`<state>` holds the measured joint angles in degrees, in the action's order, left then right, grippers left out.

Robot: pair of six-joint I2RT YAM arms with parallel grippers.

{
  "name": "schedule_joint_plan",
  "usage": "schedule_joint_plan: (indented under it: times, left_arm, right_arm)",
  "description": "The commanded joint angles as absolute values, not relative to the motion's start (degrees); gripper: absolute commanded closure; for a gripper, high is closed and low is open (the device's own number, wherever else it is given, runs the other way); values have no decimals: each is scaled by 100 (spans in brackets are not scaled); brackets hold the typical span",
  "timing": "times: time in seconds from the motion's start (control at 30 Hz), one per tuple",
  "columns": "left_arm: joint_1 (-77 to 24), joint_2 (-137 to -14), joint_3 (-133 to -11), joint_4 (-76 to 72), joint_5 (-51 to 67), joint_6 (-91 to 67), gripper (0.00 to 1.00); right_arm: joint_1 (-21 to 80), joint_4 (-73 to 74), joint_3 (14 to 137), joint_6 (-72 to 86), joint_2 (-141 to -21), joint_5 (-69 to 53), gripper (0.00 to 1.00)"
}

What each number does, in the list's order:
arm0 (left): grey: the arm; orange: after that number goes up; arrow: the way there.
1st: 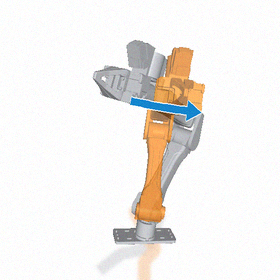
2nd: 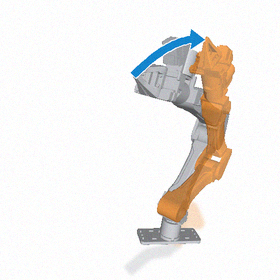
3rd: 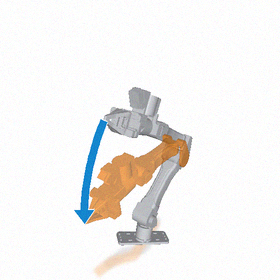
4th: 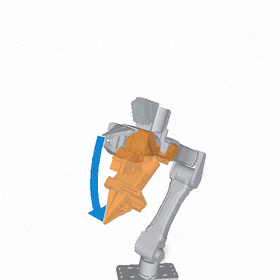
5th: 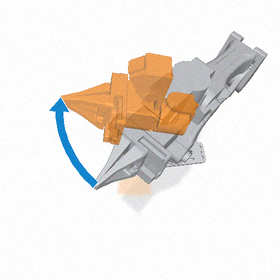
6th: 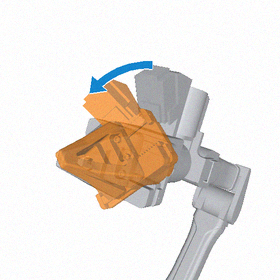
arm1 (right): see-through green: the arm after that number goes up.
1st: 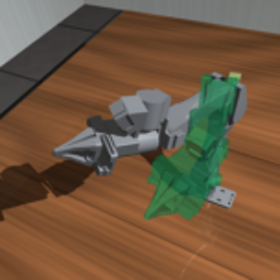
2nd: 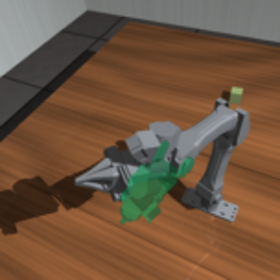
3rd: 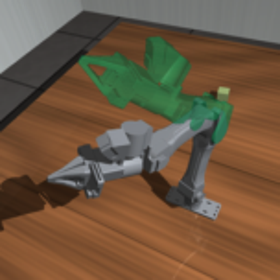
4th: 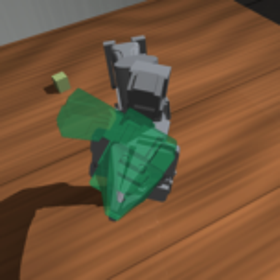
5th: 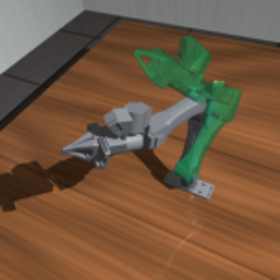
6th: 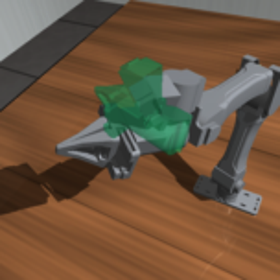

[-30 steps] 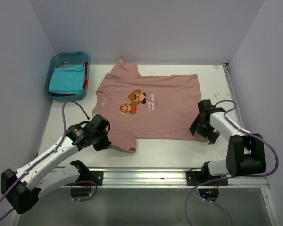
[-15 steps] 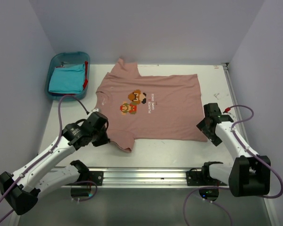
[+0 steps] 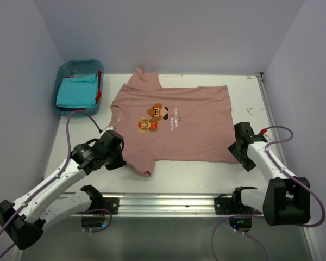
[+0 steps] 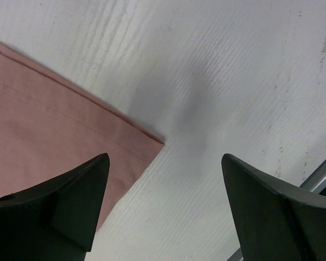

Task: Fold and stack the t-shirts
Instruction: Grap the side of the flattened tshirt closest away from the robot with both arms

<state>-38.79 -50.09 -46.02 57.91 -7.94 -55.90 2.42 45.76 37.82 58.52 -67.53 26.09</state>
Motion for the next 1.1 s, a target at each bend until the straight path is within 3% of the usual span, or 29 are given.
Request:
schedule_joint_plan:
  times: [0.0,0.17,0.3,0.47,0.6,0.7,0.87,0.97,1.07]
  left_arm:
    - [-3911,-4896,-4544,5687,-914,-5590,100]
    - [-3911,-4834,-4483,5695,-879,-5669,100]
    - [-3911,-4755,-4465,5748,-905,-5730,100]
    - [-3920,-4676,-4465,5827,-949,-5836,100]
    - [-3920,-4632,-4465,5871,-975,-5871,100]
    - [-3920,-4623,-4465,5897,-1019,-5880,100]
    - [-3920,-4614,-4465,5924,-1055,-5897,100]
    - [-3920,-4588,-4482,5950,-1107,-5889,100]
    - [-3920,-4535,-4552,6003,-1212,-5871,100]
  right_arm:
    - [158,4351,3727,6056,-6846,2874,12]
    - [88,4131,3604,6003,-6996,2874,16]
    - [18,3903,3551,5889,-7172,2769,25]
    - [26,3727,3472,5818,-7242,2628,46]
    - [26,3665,3358,5783,-7207,2575,53]
    - [26,3621,3252,5748,-7189,2549,70]
    - [18,3533,3182,5643,-7067,2426,82]
    - [26,3463,3146,5511,-6917,2259,96]
    - [18,3577,3199,5335,-6645,2023,100]
